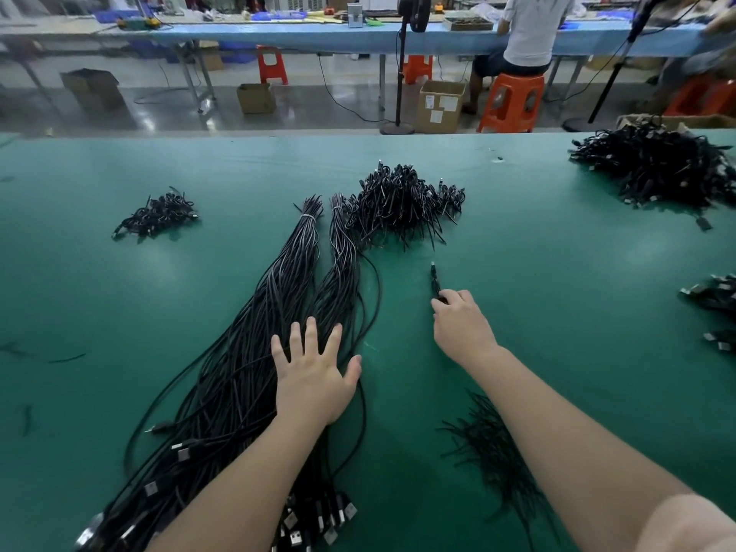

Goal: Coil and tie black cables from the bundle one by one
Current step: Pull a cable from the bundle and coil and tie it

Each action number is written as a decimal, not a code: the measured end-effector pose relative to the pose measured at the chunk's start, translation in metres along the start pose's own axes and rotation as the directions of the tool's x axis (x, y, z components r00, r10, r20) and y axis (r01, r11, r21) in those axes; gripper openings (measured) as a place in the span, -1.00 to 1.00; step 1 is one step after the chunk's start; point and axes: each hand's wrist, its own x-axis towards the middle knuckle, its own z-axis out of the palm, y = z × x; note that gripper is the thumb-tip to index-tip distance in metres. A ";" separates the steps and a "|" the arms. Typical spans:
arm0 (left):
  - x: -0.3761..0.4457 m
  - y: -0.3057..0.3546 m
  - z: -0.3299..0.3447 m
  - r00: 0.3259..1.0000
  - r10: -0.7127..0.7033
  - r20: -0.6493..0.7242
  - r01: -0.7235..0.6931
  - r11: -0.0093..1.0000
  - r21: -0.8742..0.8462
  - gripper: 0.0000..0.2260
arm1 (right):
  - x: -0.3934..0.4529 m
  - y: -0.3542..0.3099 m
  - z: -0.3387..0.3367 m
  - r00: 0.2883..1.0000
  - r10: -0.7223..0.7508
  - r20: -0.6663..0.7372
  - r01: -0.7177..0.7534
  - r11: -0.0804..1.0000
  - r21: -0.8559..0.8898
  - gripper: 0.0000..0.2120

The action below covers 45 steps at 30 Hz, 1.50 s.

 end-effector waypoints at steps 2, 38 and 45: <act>0.000 0.000 -0.001 1.000 -0.001 0.005 0.002 1.000 -0.005 -0.31 | 0.001 -0.004 0.000 0.999 0.031 0.039 -0.029 0.999 -0.043 -0.65; 0.001 -0.003 -0.006 0.998 0.032 0.062 -0.027 0.997 -0.072 -0.47 | -0.159 -0.136 0.023 0.996 -0.039 -0.075 0.069 0.892 0.447 -0.46; 0.004 -0.009 -0.014 0.993 0.041 0.113 -0.017 0.977 -0.212 -0.47 | -0.162 -0.135 0.019 0.994 0.032 -0.104 0.038 0.796 0.604 -0.57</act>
